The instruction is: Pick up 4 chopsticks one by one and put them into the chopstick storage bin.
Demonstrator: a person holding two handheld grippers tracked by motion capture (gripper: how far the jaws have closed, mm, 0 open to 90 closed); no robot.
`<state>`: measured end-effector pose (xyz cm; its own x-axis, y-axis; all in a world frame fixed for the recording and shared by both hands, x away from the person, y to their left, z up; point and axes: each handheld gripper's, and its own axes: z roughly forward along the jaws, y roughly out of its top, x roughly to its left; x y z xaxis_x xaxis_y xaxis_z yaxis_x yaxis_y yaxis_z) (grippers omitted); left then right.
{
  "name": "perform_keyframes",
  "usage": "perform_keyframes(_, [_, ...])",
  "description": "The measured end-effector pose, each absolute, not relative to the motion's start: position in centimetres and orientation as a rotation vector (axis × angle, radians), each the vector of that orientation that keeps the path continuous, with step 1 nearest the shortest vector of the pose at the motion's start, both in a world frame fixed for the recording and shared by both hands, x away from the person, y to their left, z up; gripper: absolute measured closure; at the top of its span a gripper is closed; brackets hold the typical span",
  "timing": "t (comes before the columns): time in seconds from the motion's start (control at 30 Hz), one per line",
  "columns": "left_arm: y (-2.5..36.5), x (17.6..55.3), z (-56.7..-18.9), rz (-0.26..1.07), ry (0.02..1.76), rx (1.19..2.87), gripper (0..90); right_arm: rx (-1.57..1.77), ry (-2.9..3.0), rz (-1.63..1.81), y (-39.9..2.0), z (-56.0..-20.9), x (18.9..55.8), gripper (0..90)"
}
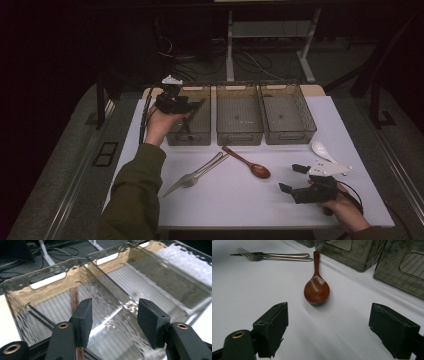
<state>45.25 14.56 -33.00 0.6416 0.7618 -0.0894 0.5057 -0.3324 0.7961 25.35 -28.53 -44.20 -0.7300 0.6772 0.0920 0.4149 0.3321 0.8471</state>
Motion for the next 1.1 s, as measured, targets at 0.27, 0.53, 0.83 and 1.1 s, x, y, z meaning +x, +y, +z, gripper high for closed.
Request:
perform_keyframes(0.27, [13.8, 42.5, -32.8, 0.36, 0.907, 2.03, 39.0, 0.982, 2.322, 1.349, -28.5, -44.2, 25.3, 15.5])
perform_keyframes(0.53, [13.5, 39.5, -33.5, 0.354, 0.844, 2.043, 34.6, 0.984, 2.323, 1.346, -28.5, -44.2, 25.4, 15.5])
perform_keyframes(0.83, [13.6, 36.4, -35.4, 0.329, 0.805, 2.03, 32.4, 0.984, 2.322, 1.347, -28.5, -44.2, 25.3, 15.5])
perform_keyframes(1.1, [14.0, 33.3, -37.2, 0.325, 0.748, 2.009, 28.8, 0.994, 2.316, 1.346, -28.6, -44.2, 25.3, 15.5])
